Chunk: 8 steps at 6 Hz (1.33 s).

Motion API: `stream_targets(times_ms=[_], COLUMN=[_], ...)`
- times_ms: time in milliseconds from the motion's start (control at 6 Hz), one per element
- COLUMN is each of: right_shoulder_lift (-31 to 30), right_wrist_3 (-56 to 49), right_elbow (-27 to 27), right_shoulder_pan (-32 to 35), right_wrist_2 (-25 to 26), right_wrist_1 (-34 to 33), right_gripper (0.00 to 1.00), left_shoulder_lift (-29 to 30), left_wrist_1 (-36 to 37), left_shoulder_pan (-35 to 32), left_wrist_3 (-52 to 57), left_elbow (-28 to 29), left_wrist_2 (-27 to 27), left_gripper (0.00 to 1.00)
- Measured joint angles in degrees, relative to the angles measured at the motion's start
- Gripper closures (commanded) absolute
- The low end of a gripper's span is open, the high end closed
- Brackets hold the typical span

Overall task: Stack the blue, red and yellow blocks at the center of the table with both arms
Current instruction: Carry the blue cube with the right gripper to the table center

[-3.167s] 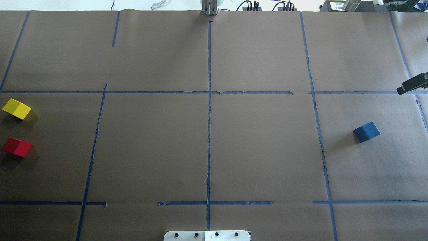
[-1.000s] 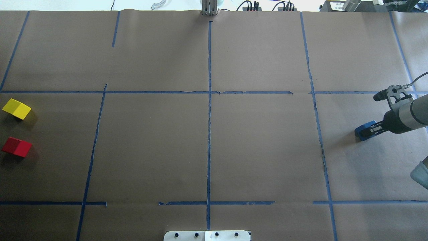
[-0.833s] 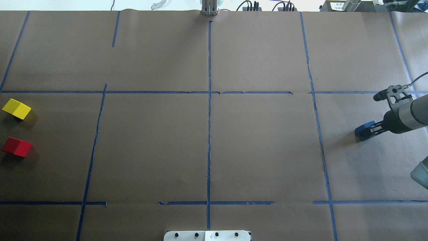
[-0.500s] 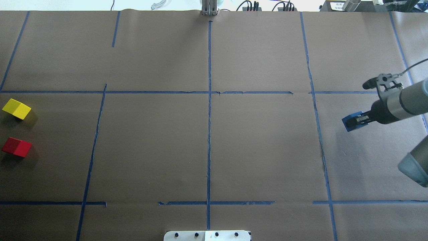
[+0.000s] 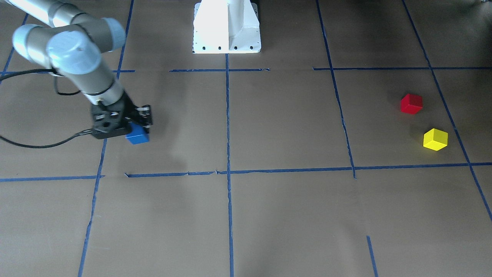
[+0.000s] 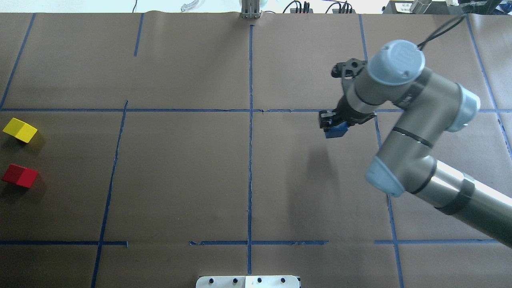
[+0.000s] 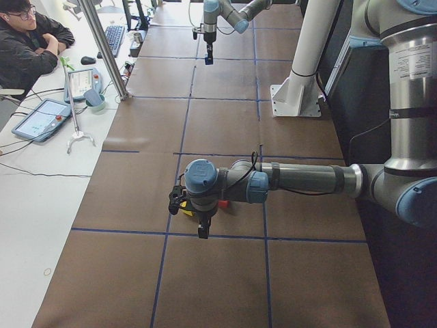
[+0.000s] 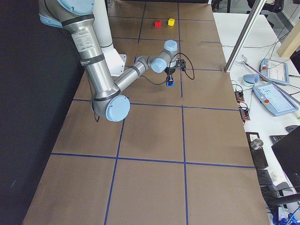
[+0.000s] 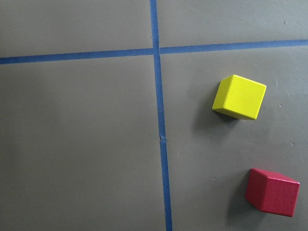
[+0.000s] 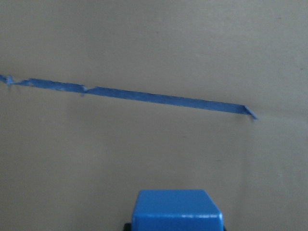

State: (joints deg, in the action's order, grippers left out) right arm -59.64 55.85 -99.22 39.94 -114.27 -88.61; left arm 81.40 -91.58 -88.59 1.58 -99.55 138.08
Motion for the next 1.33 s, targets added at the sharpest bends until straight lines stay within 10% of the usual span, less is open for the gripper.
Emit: stream_targets(times_ms=[667, 833, 1167, 1333], right_shoulder_lift=[17.95, 19.28, 20.21, 20.17], right_wrist_3=[14.2, 15.1, 15.48, 15.48], right_elbow=[15.08, 17.8, 19.76, 20.03], right_shoulder_pan=[-11.64, -12.4, -13.49, -14.01], right_wrist_2=[10.34, 10.75, 11.39, 12.32], right_wrist_1=[-1.13, 1.41, 2.53, 2.61], right_gripper=[0.98, 0.82, 0.12, 0.1], left_shoulder_lift=[0.01, -0.01, 0.02, 0.01], left_wrist_1=[0.0, 0.02, 0.08, 0.09], left_shoulder_pan=[0.14, 0.16, 0.17, 0.17], left_wrist_3=[0.0, 0.0, 0.0, 0.0], left_elbow=[0.12, 0.34, 0.48, 0.5], left_wrist_2=[0.93, 1.84, 2.41, 2.45], left_gripper=[0.0, 0.0, 0.0, 0.0])
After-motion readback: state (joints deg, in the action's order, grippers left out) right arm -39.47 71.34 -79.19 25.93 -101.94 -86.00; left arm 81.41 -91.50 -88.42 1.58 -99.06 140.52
